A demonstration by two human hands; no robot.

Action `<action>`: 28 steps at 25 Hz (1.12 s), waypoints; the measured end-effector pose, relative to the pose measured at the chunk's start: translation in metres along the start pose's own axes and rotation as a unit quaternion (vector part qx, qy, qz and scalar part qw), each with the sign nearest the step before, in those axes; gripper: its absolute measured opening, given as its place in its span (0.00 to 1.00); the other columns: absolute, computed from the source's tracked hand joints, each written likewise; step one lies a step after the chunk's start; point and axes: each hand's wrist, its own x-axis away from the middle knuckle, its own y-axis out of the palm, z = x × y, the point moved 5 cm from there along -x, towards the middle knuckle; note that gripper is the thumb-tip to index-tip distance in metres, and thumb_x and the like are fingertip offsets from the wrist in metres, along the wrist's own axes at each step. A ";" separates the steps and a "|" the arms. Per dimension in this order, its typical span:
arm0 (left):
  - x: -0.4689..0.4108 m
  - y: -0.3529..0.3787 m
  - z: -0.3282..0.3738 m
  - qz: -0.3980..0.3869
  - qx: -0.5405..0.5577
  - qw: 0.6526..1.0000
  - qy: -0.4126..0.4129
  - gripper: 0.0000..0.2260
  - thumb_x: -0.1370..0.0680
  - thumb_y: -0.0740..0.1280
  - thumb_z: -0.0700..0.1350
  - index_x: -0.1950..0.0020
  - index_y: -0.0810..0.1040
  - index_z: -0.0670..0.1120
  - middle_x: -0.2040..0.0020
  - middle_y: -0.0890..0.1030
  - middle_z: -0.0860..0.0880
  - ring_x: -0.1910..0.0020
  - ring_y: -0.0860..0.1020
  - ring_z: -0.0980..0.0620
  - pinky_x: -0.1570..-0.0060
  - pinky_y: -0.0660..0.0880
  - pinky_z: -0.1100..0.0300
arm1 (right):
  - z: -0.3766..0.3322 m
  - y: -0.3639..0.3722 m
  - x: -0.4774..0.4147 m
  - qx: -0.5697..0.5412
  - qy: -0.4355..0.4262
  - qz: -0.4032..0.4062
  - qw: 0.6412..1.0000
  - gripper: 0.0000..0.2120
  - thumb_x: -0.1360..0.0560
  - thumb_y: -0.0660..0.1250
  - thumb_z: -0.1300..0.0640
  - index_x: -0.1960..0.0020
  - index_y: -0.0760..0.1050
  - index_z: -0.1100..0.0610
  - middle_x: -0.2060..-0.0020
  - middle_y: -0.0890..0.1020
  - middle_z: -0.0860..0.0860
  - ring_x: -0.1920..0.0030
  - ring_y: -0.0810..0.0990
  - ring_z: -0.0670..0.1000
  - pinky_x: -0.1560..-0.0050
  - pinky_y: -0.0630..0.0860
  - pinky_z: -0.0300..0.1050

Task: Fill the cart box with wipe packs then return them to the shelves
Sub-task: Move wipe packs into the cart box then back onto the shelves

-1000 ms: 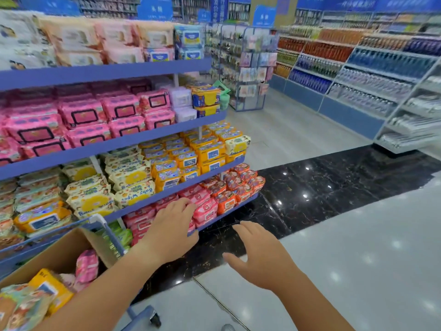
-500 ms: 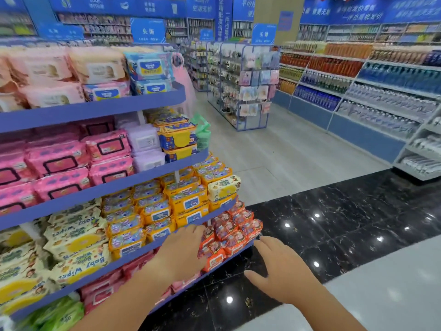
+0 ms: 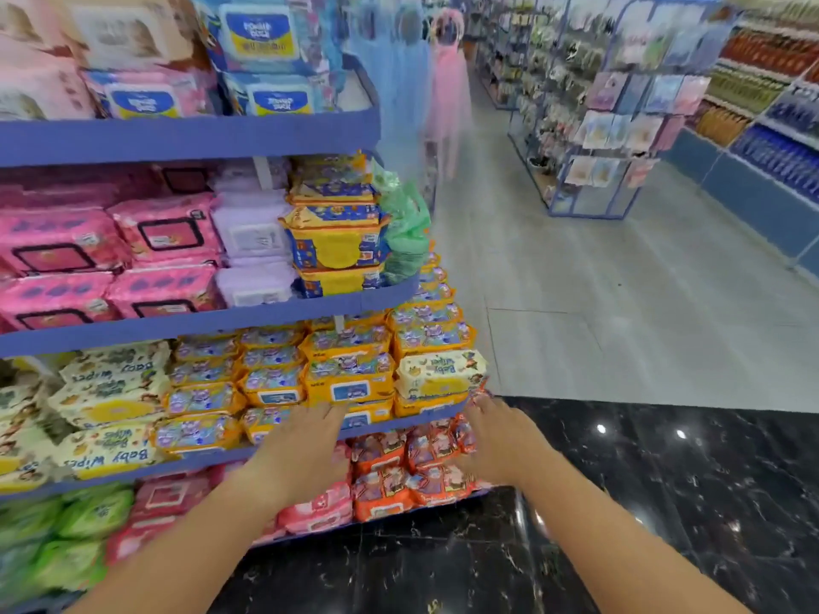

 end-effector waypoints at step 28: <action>-0.264 0.016 0.079 -0.073 0.102 0.951 -0.281 0.29 0.21 0.62 0.53 0.21 0.60 0.48 0.29 0.71 0.46 0.30 0.71 0.43 0.33 0.71 0.46 | 0.108 0.100 -0.368 0.138 -0.227 -0.198 0.943 0.47 0.28 0.72 0.40 0.23 0.54 0.63 0.29 0.66 0.59 0.31 0.71 0.60 0.37 0.74 0.55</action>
